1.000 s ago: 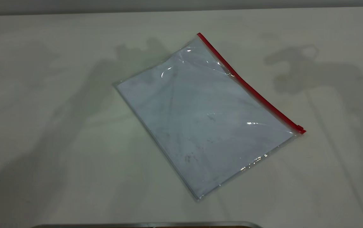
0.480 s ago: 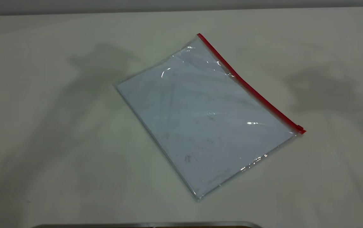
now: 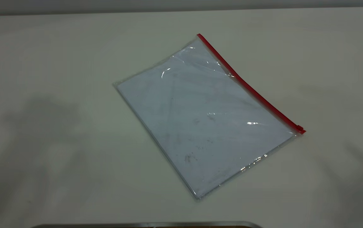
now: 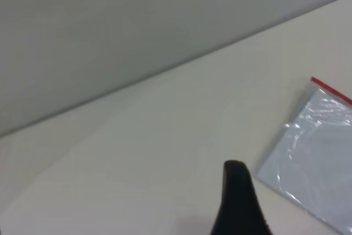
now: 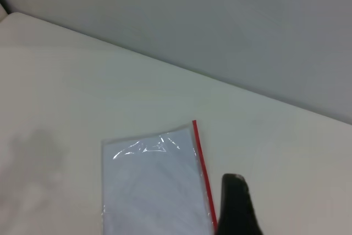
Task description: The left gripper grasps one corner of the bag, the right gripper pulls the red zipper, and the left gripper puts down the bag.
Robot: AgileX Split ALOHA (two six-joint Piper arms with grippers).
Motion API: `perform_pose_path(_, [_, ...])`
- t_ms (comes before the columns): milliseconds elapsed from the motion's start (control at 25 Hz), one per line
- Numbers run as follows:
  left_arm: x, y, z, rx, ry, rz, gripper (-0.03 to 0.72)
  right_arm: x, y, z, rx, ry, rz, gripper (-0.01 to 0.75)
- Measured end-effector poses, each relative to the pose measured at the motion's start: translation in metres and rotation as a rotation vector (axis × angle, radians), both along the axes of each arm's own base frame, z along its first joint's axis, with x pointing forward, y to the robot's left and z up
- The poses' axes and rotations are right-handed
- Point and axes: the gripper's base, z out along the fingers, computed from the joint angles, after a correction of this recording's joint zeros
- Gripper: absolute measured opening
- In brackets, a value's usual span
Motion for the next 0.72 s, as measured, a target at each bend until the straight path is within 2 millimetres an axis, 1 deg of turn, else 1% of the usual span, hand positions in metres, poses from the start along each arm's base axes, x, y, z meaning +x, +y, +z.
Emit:
perform_pose_path(40, [-0.012,0.005,-0.002,-0.011,0.007,0.012,0.578,-0.017,-0.001,-0.002,0.002,-0.020,0.000,0.561])
perform_pose_path(120, [-0.041,0.016,-0.002,-0.042,0.001,0.037,0.578,-0.044,-0.001,-0.015,0.003,-0.029,0.000,0.559])
perform_pose_path(160, [-0.054,0.021,-0.005,-0.049,0.003,0.044,0.578,-0.055,-0.002,-0.021,0.005,-0.034,-0.001,0.558])
perform_pose_path(200, [-0.063,0.025,-0.012,-0.052,0.017,0.052,0.578,-0.072,-0.002,-0.027,0.007,-0.053,-0.002,0.558])
perform_pose_path(240, [-0.075,0.030,-0.015,-0.057,0.017,0.056,0.578,-0.079,-0.003,-0.039,0.007,-0.035,-0.002,0.558])
perform_pose_path(320, [-0.094,0.037,-0.030,-0.051,0.037,0.060,0.578,-0.095,-0.003,-0.057,0.007,-0.031,-0.002,0.558])
perform_pose_path(400, [-0.110,0.044,-0.045,-0.045,0.062,0.065,0.578,-0.104,-0.004,-0.077,0.007,-0.006,-0.003,0.558])
perform_pose_path(560, [-0.139,0.054,-0.084,-0.037,0.124,0.074,0.578,-0.125,-0.004,-0.111,0.006,0.002,-0.004,0.558])
perform_pose_path(720, [-0.162,0.063,-0.123,-0.025,0.185,0.072,0.578,-0.146,-0.005,-0.137,0.006,-0.026,-0.003,0.558])
